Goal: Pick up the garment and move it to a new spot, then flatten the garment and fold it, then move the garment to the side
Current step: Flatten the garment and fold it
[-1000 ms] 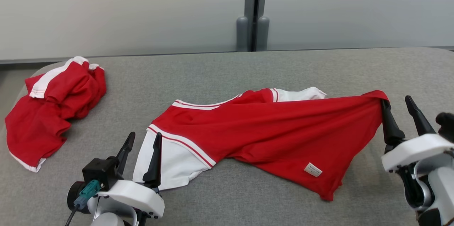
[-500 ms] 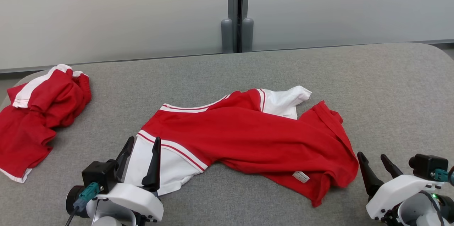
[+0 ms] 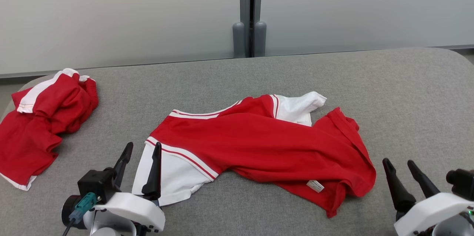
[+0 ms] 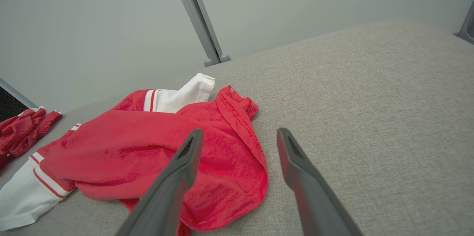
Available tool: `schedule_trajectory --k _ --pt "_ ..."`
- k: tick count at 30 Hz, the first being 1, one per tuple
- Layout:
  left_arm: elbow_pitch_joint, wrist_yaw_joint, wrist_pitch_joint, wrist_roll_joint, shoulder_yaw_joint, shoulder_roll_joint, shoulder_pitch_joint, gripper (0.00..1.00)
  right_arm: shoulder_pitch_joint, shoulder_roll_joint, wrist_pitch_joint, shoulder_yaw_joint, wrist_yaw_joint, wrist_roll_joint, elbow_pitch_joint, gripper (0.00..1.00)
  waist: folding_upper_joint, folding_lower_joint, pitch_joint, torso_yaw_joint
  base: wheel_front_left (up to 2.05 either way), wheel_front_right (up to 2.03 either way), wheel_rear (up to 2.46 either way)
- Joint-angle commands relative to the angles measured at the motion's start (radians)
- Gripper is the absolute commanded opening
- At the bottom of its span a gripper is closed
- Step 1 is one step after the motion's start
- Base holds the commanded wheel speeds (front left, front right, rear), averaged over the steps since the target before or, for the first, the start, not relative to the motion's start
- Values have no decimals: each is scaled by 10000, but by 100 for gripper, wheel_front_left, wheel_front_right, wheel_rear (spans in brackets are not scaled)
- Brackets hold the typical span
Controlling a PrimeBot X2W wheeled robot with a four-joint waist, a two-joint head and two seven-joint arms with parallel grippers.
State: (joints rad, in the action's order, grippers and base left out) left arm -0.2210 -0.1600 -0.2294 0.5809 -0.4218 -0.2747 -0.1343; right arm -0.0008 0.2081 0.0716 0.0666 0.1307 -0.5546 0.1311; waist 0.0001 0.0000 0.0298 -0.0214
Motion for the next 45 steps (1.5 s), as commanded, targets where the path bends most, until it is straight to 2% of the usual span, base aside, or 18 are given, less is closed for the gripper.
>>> schedule_trajectory --k 1,7,15,18,24,29,37,45 --pt "42 -65 -50 41 60 -80 90 100 259 -39 91 -66 2 55 -212 100 -1 0 -14 21 0 0 0" --pt "208 -172 -46 87 120 -179 256 100 909 -383 575 -84 2 251 -1167 100 -1 0 -35 27 0 0 0" --pt "345 -207 25 80 59 -207 149 100 1411 -540 2192 1325 2 401 -1811 100 -1 0 72 261 0 0 0" --pt "339 -179 35 91 25 -207 105 100 1469 -710 2686 1557 2 638 -1781 100 -1 0 194 397 0 0 0" --pt "281 -151 0 98 -8 -172 -6 100 1393 -1076 3096 1195 2 1762 -1575 100 -1 0 345 632 0 0 0" --pt "230 -186 -22 108 -20 -166 -18 100 1529 -1311 3526 803 2 2346 -1938 100 -1 0 397 696 0 0 0" --pt "170 -161 -54 162 -44 -124 -112 100 1531 -1535 3754 295 2 2615 -1939 100 -1 0 460 676 0 0 0" --pt "37 -130 -61 200 -68 -116 -224 100 804 -1558 3341 231 2 2328 -822 100 -1 0 550 662 0 0 0"
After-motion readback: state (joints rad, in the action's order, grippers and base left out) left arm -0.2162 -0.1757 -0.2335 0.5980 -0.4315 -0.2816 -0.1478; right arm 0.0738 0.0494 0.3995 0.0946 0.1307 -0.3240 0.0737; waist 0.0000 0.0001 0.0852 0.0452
